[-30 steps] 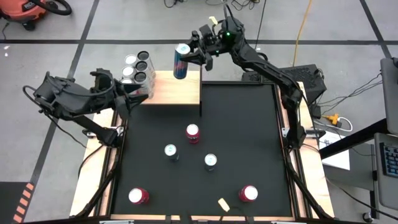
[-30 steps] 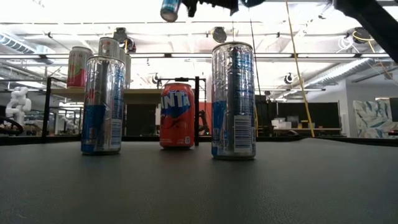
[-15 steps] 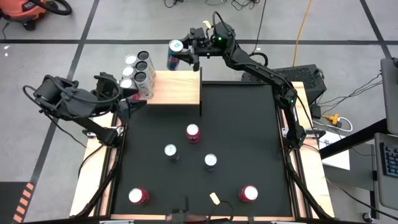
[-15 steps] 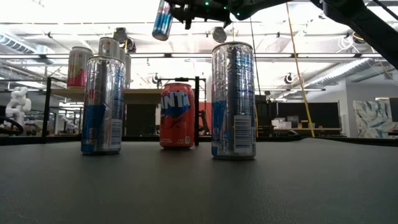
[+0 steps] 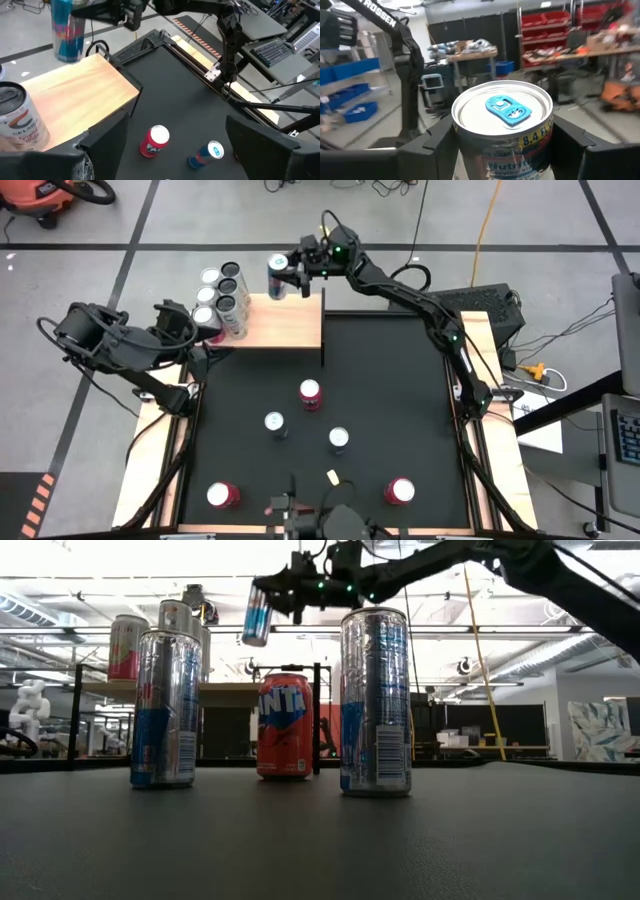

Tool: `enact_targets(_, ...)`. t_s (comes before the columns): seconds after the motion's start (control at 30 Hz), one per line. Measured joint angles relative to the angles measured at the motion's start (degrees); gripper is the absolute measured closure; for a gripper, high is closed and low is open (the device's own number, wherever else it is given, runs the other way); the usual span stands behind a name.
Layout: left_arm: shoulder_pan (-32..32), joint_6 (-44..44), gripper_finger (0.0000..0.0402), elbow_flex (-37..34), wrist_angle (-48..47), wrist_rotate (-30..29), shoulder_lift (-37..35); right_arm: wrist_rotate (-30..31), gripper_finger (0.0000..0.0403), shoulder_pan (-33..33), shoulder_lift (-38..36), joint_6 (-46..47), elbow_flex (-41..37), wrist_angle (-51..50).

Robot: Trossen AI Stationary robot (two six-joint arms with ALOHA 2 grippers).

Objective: Place canned beverage on shelf
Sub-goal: Put the top right blue soda can on the shelf

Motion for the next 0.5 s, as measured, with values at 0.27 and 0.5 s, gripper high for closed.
enact_targets(0.27, 1.4, -1.0, 0.0064, -2.3, -3.4, 1.1, 0.3, 0.2, 0.0184, 0.0, 4.5, 1.5, 1.1, 2.8)
enact_targets(0.5, 3.4, -1.0, 0.0064, -3.1, -3.4, 4.9, 0.3, 0.1, 0.0182, -0.2, 7.4, -1.8, 1.1, 1.8)
